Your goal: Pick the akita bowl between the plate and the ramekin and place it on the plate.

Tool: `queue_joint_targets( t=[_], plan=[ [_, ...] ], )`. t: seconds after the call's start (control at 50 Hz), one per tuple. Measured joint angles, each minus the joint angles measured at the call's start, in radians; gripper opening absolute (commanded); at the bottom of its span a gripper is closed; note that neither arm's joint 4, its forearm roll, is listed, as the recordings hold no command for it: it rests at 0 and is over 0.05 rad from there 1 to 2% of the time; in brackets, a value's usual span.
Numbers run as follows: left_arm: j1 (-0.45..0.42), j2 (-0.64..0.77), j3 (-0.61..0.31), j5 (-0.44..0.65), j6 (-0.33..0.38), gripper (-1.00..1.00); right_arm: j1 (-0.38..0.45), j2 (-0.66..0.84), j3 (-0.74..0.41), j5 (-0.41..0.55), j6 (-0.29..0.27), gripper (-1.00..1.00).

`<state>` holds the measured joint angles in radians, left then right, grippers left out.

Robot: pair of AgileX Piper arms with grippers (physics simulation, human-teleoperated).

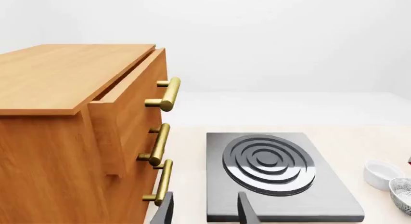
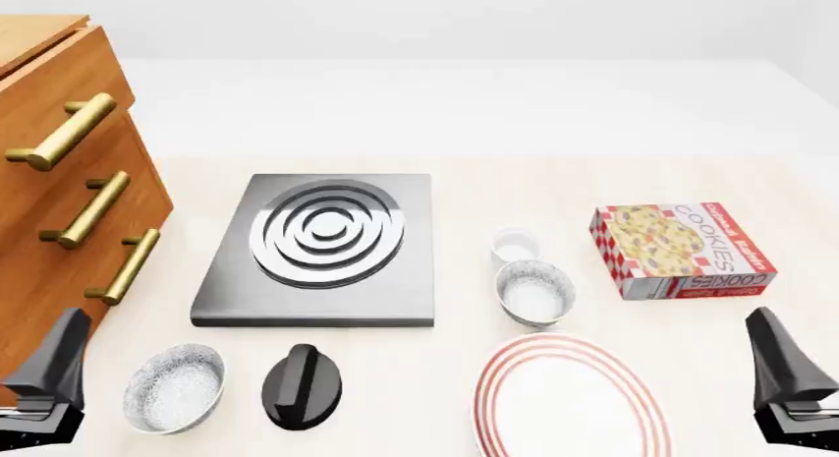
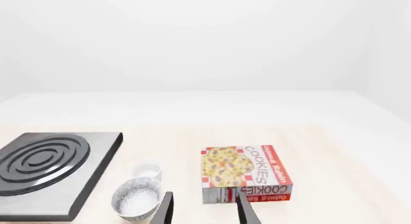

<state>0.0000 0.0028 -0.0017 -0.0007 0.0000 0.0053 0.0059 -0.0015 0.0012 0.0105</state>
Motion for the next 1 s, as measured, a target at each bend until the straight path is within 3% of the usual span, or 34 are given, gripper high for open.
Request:
queue_joint_targets(
  t=[0.26, 0.4, 0.76, 1.0],
  plan=[
    [0.0, 0.003, -0.002, -0.001, 0.0, 1.0, 0.037, -0.001, -0.011, 0.017, 0.014, 1.0],
    [0.0, 0.004, -0.002, -0.001, 0.0, 1.0, 0.046, -0.003, -0.071, 0.049, 0.015, 1.0],
    [0.0, 0.004, -0.003, -0.001, 0.0, 1.0, 0.089, 0.011, -0.46, 0.305, 0.057, 1.0],
    [0.0, 0.004, -0.003, -0.001, 0.0, 1.0, 0.109, 0.18, -0.714, 0.429, 0.083, 1.0]
  ],
)
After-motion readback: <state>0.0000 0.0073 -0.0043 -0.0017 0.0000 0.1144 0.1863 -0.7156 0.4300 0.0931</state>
